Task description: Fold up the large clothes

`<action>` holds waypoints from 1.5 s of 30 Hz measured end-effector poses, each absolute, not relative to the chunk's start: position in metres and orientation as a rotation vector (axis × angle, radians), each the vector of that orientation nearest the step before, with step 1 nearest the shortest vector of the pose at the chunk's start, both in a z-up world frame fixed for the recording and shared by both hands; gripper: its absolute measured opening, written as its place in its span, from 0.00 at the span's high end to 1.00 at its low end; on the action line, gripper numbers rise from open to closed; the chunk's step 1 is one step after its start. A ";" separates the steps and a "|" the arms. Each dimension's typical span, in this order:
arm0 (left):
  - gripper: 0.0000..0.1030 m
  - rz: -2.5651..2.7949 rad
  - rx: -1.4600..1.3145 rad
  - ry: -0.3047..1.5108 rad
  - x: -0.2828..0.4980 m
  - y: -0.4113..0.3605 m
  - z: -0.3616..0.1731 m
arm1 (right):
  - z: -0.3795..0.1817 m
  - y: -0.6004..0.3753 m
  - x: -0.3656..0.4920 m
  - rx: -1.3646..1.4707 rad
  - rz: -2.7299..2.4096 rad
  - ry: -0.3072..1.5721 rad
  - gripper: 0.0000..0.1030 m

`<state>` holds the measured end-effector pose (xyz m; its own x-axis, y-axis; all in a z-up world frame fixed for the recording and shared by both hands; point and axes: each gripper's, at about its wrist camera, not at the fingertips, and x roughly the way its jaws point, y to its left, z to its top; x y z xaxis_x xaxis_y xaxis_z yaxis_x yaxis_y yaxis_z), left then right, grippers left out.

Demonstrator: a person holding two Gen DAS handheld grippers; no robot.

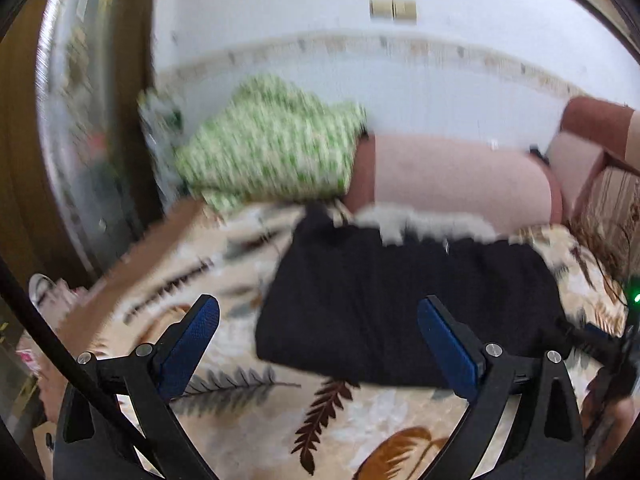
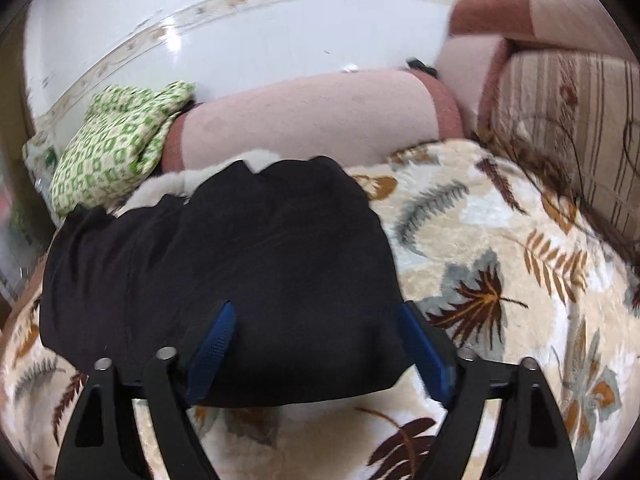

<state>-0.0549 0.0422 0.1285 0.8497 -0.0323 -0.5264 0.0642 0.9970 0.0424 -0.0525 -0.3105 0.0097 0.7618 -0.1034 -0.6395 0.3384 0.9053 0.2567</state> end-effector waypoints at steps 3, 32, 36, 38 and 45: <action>0.03 -0.044 0.044 0.622 -0.013 0.061 0.105 | -0.006 -0.335 -0.051 0.560 -0.223 0.714 0.12; 0.73 -0.268 -0.438 0.931 0.108 0.110 0.014 | -0.044 -0.355 -0.002 1.011 0.039 0.691 0.56; 0.76 -0.256 -0.402 0.910 0.083 0.111 0.033 | -0.024 -0.348 -0.010 1.023 0.075 0.668 0.60; 0.76 -0.252 -0.407 0.922 0.072 0.119 0.037 | -0.019 -0.345 -0.019 1.022 0.092 0.674 0.61; 0.61 -0.211 -0.359 0.952 0.058 0.127 0.032 | -0.032 -0.344 -0.056 0.939 0.051 0.800 0.49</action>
<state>0.0578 0.1274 0.0315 0.5661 -0.3310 -0.7550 0.0193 0.9209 -0.3892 -0.0557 -0.3439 -0.0323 0.7176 0.3692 -0.5906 0.2910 0.6115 0.7358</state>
